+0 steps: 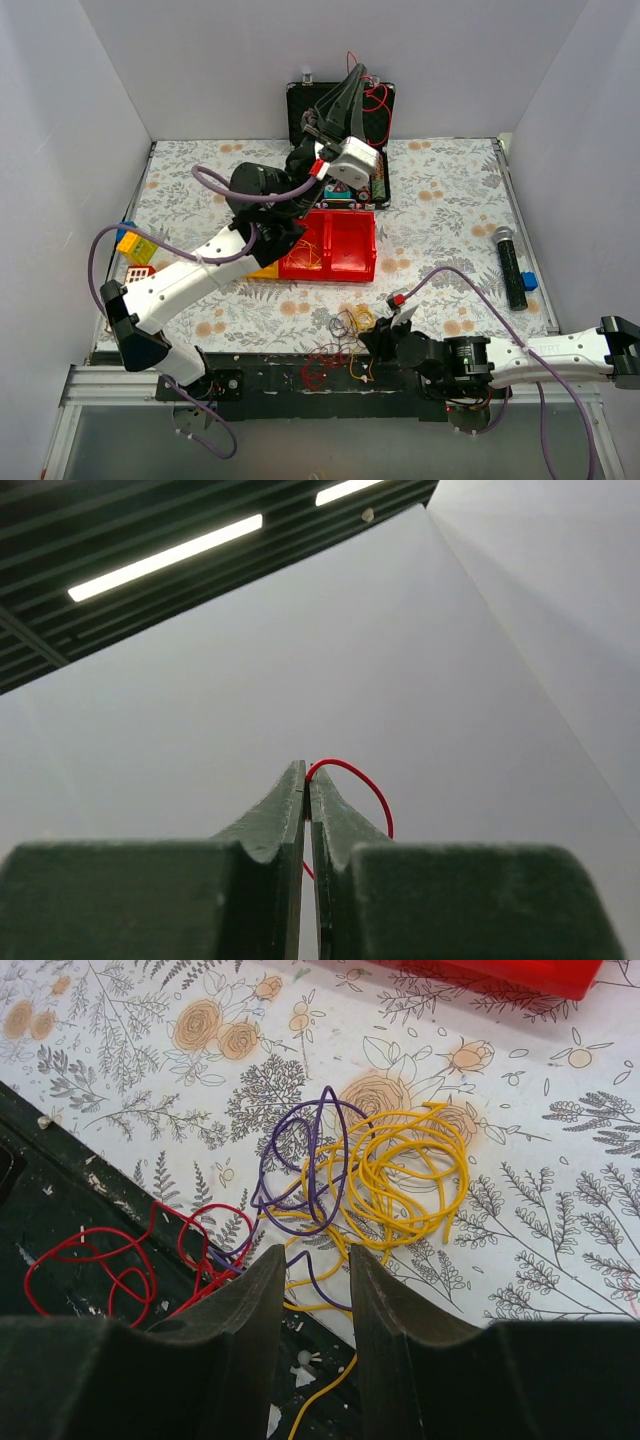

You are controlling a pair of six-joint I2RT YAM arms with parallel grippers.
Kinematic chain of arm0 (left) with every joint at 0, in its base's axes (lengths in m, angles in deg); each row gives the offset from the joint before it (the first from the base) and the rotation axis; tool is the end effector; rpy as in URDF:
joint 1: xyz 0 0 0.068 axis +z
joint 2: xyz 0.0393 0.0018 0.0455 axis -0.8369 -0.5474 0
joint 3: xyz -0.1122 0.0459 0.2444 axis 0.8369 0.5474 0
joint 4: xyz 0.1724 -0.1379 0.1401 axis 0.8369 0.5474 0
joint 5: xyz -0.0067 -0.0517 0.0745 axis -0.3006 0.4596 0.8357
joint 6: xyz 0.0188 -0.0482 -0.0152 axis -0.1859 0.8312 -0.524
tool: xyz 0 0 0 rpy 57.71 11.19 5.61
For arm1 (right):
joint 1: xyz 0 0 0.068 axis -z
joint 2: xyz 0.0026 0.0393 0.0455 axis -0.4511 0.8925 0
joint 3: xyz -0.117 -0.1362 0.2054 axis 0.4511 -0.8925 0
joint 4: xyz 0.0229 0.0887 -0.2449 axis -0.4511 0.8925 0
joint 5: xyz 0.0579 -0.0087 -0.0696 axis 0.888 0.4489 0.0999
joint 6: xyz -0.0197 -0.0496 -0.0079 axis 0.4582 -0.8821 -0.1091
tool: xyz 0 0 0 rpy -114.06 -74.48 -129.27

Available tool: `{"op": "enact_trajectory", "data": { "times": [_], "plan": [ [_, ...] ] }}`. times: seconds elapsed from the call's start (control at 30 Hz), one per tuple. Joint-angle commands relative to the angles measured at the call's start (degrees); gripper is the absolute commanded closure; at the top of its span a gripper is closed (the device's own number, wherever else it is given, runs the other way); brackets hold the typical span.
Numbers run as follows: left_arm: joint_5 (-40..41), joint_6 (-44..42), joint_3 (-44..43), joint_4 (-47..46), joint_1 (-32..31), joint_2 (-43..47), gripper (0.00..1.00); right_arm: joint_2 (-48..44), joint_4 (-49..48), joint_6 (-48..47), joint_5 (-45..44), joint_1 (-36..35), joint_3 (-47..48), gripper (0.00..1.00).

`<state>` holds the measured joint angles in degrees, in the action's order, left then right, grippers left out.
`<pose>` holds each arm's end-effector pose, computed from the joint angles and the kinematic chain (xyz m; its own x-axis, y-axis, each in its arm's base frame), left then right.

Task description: Untangle the cables

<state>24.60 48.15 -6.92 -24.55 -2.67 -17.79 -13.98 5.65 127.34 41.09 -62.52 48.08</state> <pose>0.1595 -0.2619 0.5547 0.5987 -0.4267 -0.6779 0.6617 0.7403 0.1185 0.0257 0.1425 0.1646 -0.5263 0.1095 -0.8432 -0.5043 0.7582 0.4132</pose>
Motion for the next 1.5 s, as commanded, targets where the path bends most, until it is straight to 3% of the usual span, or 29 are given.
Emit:
{"op": "enact_trajectory", "data": {
  "times": [0.0, 0.37, 0.77, 0.97, 1.2, 1.47],
  "plan": [
    [1.2, 1.3, 1.9, -1.9, 3.7, -1.0, 1.0, -1.2, -0.1, 1.0, -2.5, -0.2, 0.6, 0.59],
    [-0.6, 3.4, 5.5, -4.3, 9.5, -4.1, 1.0, -4.9, 4.4, 2.1, -2.9, -0.2, 0.0, 0.6],
    [-0.9, 2.7, 1.1, -4.1, 10.4, -7.8, 1.0, -3.5, 3.1, 2.4, -2.7, -0.2, -0.1, 0.6],
    [-1.5, 2.0, 10.8, -5.4, 10.4, -3.6, 1.0, -4.1, 3.9, 2.8, -2.7, -0.2, -0.3, 0.6],
    [-2.8, 5.4, 25.7, 1.9, 9.9, 4.5, 1.0, -5.6, 5.2, 3.4, -2.9, -0.2, -0.8, 0.6],
    [-1.8, 13.8, 26.3, 12.1, 8.5, 7.2, 1.0, -4.1, 4.6, 3.2, -3.0, -0.2, -0.1, 0.61]
  ]
}}
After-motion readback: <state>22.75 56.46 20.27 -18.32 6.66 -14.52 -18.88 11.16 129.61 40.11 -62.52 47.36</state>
